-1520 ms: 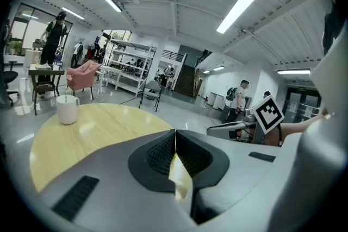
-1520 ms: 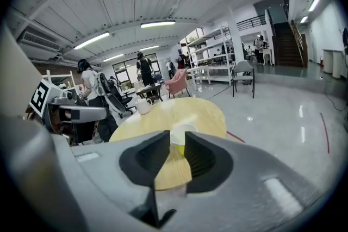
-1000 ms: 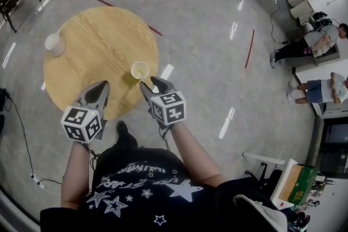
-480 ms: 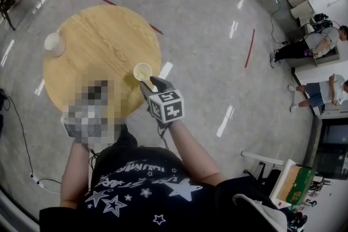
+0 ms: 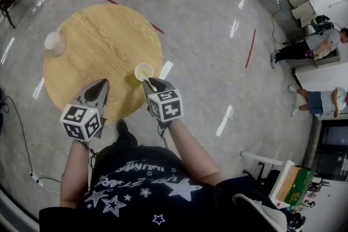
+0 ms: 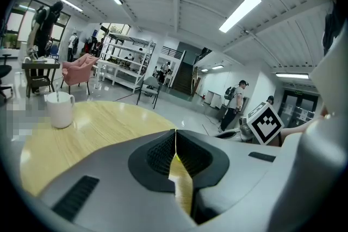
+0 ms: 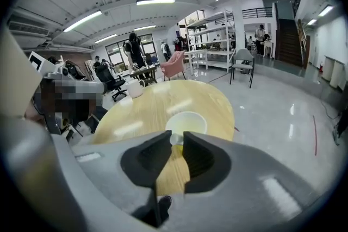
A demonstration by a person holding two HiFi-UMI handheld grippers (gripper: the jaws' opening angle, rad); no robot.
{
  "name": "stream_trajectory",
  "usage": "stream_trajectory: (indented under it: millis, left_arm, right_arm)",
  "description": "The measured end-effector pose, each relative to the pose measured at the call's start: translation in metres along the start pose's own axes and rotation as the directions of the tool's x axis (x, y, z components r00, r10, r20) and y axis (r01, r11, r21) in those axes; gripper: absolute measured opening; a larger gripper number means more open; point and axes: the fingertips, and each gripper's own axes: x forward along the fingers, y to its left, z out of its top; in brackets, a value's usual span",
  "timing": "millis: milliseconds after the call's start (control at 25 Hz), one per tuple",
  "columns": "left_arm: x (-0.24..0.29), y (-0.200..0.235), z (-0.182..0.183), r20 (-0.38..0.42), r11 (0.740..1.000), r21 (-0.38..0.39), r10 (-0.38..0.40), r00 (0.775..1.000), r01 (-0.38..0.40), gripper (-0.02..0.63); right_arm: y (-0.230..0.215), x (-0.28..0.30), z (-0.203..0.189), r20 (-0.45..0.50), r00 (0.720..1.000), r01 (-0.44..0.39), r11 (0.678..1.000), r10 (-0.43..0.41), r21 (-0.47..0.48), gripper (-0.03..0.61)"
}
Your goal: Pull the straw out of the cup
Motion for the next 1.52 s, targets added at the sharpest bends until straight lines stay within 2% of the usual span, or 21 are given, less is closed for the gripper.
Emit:
stream_trajectory:
  millis: [120,800,1520]
  left_arm:
    - [0.0,-0.001,0.0,0.002,1.0,0.001,0.0,1.0,0.0,0.009]
    - [-0.008,0.003,0.0,0.019,1.0,-0.001,0.021,1.0,-0.021,0.009]
    - [-0.03,-0.02,0.003,0.07,0.999,0.026,0.042,0.997,-0.044,0.009]
  right_arm:
    - [-0.002,-0.001,-0.001,-0.009,1.0,0.008,1.0,-0.008,-0.002,0.048]
    - [-0.007,-0.002,0.009,0.01,0.999,0.04,0.999,-0.04,-0.016,0.041]
    - [-0.003,-0.044,0.032,0.124,0.991,0.048,0.998,-0.041,-0.051,0.039]
